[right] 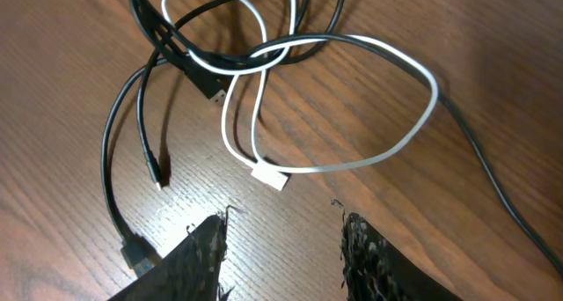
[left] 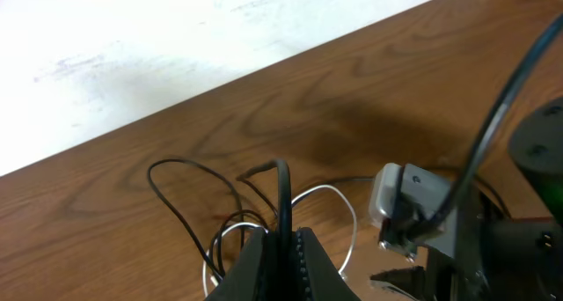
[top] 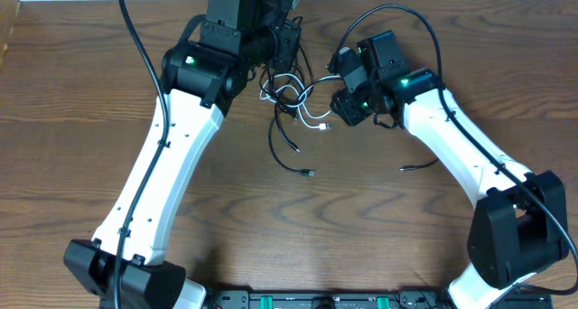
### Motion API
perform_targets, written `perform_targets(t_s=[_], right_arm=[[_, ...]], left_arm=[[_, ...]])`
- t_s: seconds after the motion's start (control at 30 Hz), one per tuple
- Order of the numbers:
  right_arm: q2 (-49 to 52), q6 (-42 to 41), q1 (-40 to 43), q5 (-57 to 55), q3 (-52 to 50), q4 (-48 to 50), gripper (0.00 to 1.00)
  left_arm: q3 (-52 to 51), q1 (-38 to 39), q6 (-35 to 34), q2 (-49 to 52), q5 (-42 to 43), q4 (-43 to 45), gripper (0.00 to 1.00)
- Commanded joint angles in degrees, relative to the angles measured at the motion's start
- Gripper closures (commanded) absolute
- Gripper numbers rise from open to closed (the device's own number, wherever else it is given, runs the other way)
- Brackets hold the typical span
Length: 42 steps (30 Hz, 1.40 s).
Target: Untangle cables
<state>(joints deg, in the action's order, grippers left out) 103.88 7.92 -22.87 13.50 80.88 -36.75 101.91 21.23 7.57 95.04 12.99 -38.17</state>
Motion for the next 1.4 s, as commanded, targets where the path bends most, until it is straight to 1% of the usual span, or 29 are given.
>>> perform_targets(t_s=[0.0,0.17,0.37,0.53,0.93,1.37], right_arm=[[0.3,-1.4,0.7,0.0,0.9,-0.4,0.59],[0.3,-1.5,1.5,-0.1,0.8,-0.5,0.59],[0.7,-5.4,0.7,-4.9,0.8,-0.3,0.59],[2.4,-8.0,0.6,-5.2,0.8,-0.1,0.60],[7.9,-11.4,-0.7,-4.9,0.8,4.0,0.60],[11.6,-18.5,-0.9,-9.1,0.8,7.8,0.60]], left_arm=[[-0.6,0.2,0.8,-2.7,1.6,0.1,0.93],[-0.6,0.2,1.0,-3.5,1.5,0.1,0.93],[-0.6,0.2,0.9,-3.5,1.4,0.0,0.93],[-0.6,0.2,1.0,-3.5,1.4,0.1,0.92],[-0.6,0.2,1.0,-3.5,1.4,0.3,0.92],[-0.6,0.2,1.0,-3.5,1.4,0.5,0.93]])
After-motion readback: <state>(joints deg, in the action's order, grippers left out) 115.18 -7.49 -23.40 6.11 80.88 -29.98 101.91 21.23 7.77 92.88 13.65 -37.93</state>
